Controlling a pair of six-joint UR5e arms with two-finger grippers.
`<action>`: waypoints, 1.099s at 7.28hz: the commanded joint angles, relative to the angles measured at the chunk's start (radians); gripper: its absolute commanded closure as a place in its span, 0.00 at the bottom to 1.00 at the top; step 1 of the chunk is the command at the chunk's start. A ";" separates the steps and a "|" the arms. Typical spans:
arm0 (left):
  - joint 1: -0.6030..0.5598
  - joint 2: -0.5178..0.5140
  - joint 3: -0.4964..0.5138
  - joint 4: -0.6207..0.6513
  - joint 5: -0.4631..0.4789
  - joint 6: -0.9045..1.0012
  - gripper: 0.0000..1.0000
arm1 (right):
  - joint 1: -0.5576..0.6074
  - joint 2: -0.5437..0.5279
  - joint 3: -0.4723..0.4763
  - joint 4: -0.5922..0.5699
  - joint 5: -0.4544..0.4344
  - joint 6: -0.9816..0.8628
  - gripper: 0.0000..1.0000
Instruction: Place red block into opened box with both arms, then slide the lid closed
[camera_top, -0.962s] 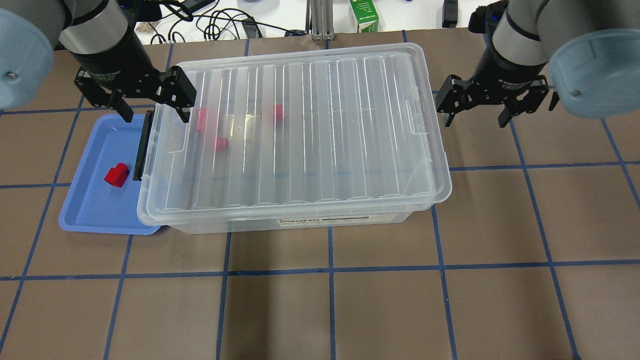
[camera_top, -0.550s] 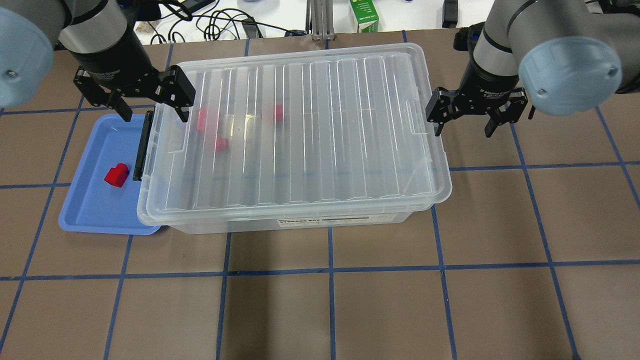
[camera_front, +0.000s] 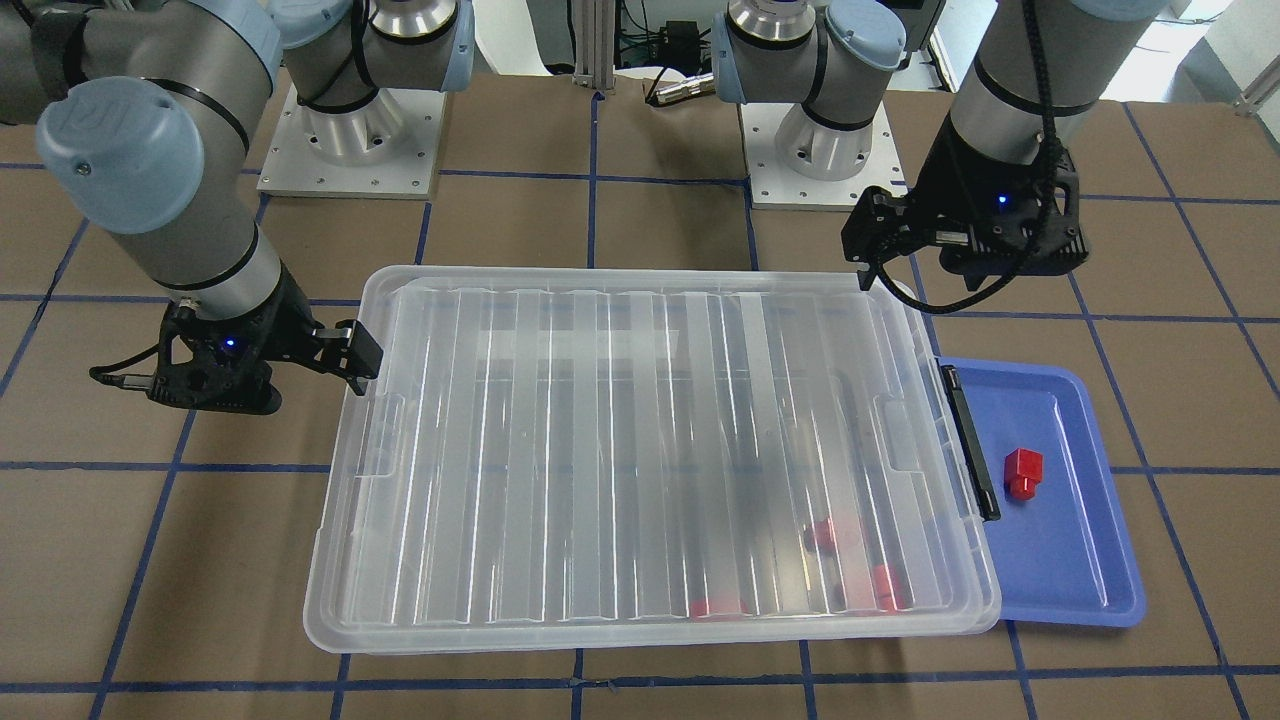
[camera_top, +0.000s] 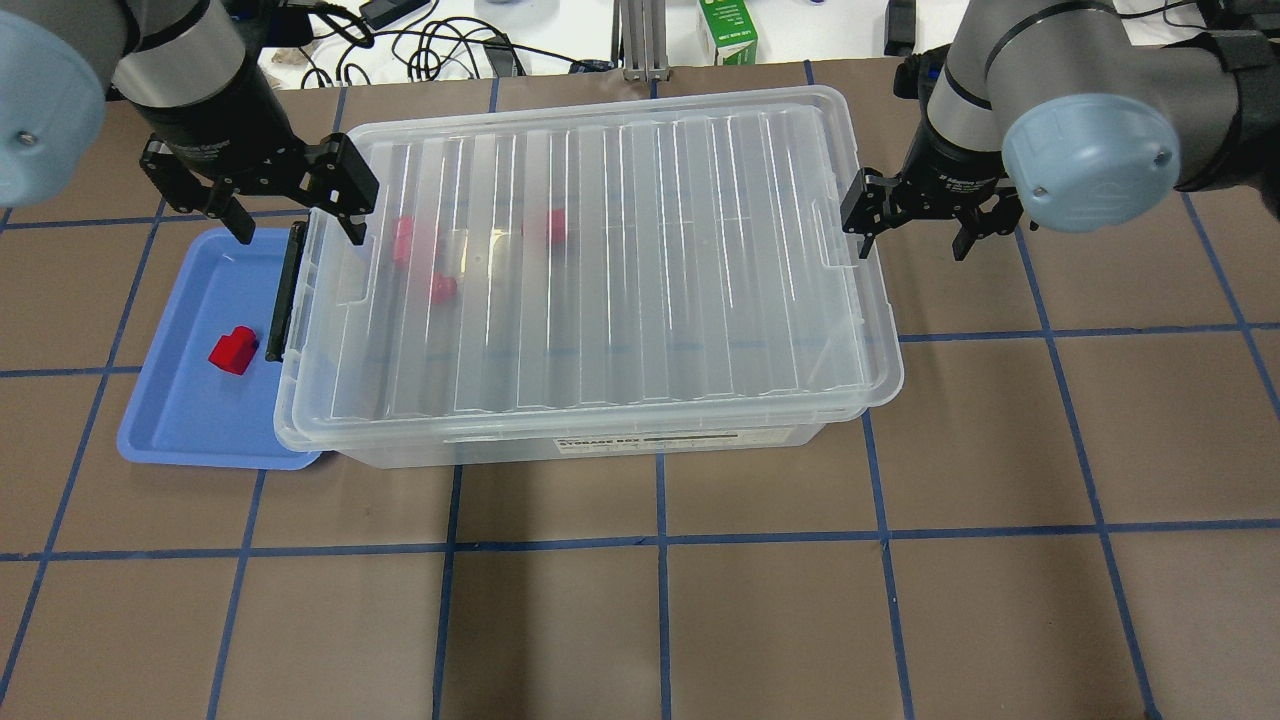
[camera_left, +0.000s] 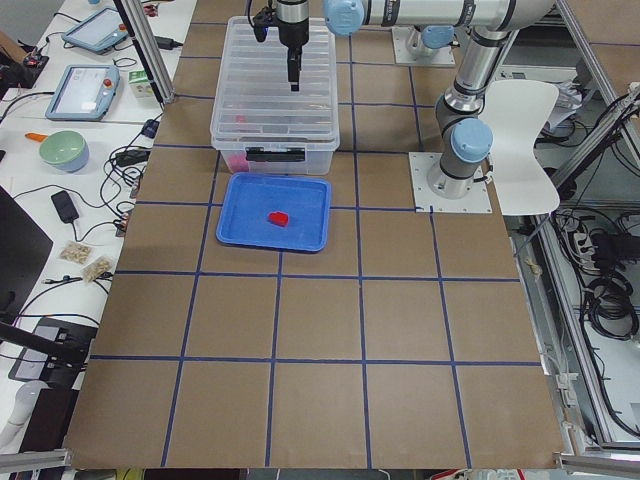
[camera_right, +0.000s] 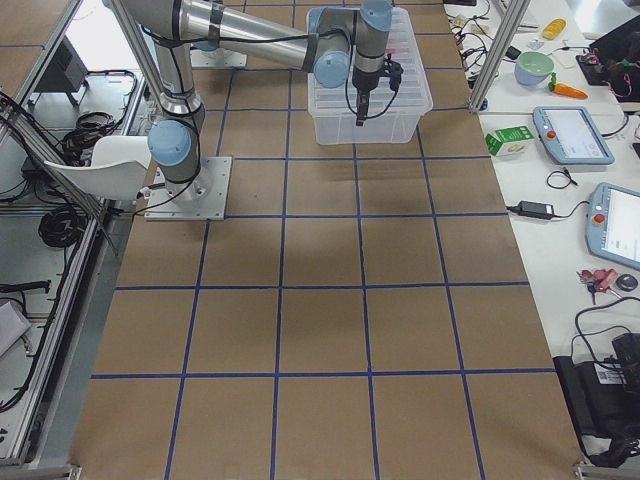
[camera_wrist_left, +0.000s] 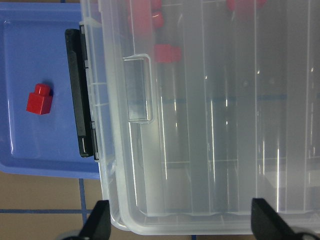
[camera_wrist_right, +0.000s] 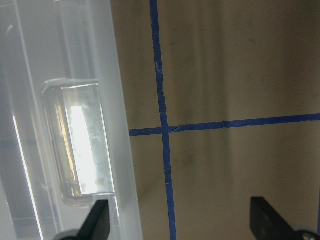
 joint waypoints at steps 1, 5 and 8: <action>0.083 -0.021 -0.017 0.041 -0.003 0.092 0.00 | -0.001 0.019 -0.005 0.001 0.002 -0.001 0.00; 0.282 -0.115 -0.105 0.204 -0.003 0.383 0.00 | -0.001 0.030 0.001 -0.002 0.002 -0.016 0.00; 0.332 -0.187 -0.207 0.434 -0.001 0.566 0.00 | -0.007 0.039 -0.007 -0.004 -0.002 -0.019 0.00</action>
